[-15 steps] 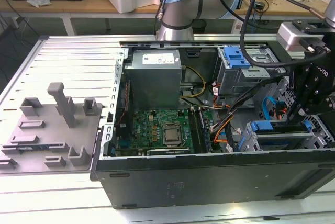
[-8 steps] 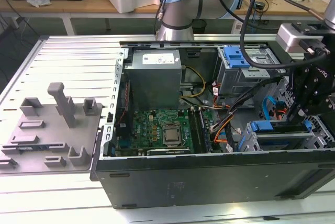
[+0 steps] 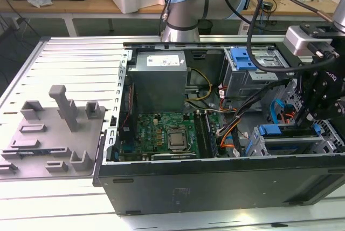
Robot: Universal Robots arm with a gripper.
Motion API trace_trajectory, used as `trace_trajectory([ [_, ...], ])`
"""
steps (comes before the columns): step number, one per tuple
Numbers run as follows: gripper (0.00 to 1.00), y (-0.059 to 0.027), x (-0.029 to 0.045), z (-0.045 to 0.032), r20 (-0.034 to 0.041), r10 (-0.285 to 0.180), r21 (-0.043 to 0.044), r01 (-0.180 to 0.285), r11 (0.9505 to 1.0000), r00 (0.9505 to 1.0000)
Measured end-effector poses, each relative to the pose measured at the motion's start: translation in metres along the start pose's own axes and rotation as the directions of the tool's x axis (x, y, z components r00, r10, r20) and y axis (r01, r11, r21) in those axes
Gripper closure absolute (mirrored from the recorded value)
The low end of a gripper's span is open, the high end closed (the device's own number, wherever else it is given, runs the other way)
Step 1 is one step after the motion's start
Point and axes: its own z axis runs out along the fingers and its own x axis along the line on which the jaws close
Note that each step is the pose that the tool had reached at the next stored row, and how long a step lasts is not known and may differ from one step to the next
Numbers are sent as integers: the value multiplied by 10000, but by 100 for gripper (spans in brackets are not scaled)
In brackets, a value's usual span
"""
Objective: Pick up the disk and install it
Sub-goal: 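Insert the first disk wire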
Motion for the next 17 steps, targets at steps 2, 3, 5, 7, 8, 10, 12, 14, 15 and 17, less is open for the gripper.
trace_trajectory([
  [2, 83, 0, 0, 2, -1, -7, 0, 7, 10000, 10000],
  [3, 83, 0, 0, 4, 0, -11, 1, 11, 10000, 10000],
  [5, 83, 0, 0, 7, 0, -18, 1, 18, 10000, 10000],
  [7, 83, 0, -1, 14, 2, -29, 2, 29, 10000, 10000],
  [8, 83, 0, -1, 18, 1, -36, 3, 36, 10000, 10000],
  [10, 83, 0, -2, 25, -1, -48, 4, 48, 10000, 10000],
  [12, 83, 0, -2, 31, -1, -58, 5, 58, 10000, 10000],
  [14, 83, 0, -3, 35, -1, -66, 5, 66, 10000, 10000],
  [15, 83, 0, -2, 37, -2, -69, 5, 69, 10000, 10000],
  [17, 83, 1, -3, 45, 0, -83, 6, 83, 10000, 10000],
])
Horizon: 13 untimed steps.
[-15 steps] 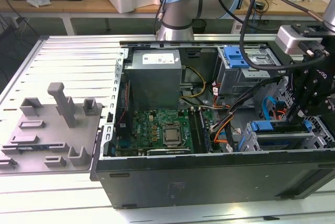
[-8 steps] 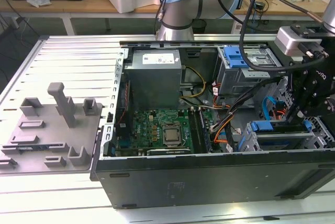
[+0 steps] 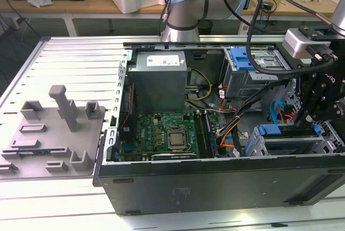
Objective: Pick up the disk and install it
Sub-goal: 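Insert the first disk wire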
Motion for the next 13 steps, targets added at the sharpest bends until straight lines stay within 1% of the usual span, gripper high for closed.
trace_trajectory([
  [11, 83, 0, 0, 2, 0, -9, 1, 9, 10000, 10000],
  [13, 82, 1, 0, -11, 8, -9, -1, 9, 10000, 10000],
])
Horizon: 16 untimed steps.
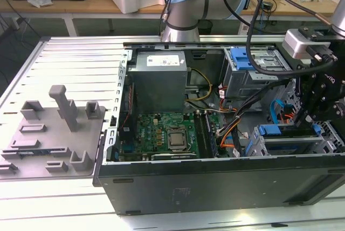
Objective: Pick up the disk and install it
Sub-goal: 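Insert the first disk wire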
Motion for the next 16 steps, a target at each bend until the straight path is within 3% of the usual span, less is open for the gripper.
trace_trajectory([
  [4, 58, 1, -5, -138, -10, 1, 1, -1, 10000, 10000],
  [5, 58, 1, -7, -162, -11, 2, 1, -2, 10000, 10000],
  [7, 46, 1, -15, -205, -15, 1, 2, -1, 10000, 10000],
  [8, 46, 6, -23, -220, -24, 0, 2, 0, 10000, 10000],
  [9, 34, 13, -28, -221, -34, 0, 1, 0, 10000, 10000],
  [11, 34, 36, -35, -221, -54, 1, 5, -1, 10000, 10000],
  [12, 28, 48, -35, -222, -57, 1, 8, -1, 10000, 10000],
  [16, 28, 90, -42, -223, -75, 2, 14, -1, 10000, 10000],
])
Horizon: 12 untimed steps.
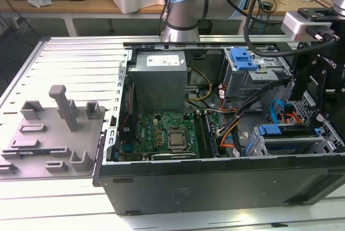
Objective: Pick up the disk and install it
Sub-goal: 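Insert the first disk wire, then insert the second disk wire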
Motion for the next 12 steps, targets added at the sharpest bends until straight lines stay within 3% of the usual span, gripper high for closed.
trace_trajectory([
  [12, 28, 23, -3, -1, -42, -1, 1, 1, 10000, 10000],
])
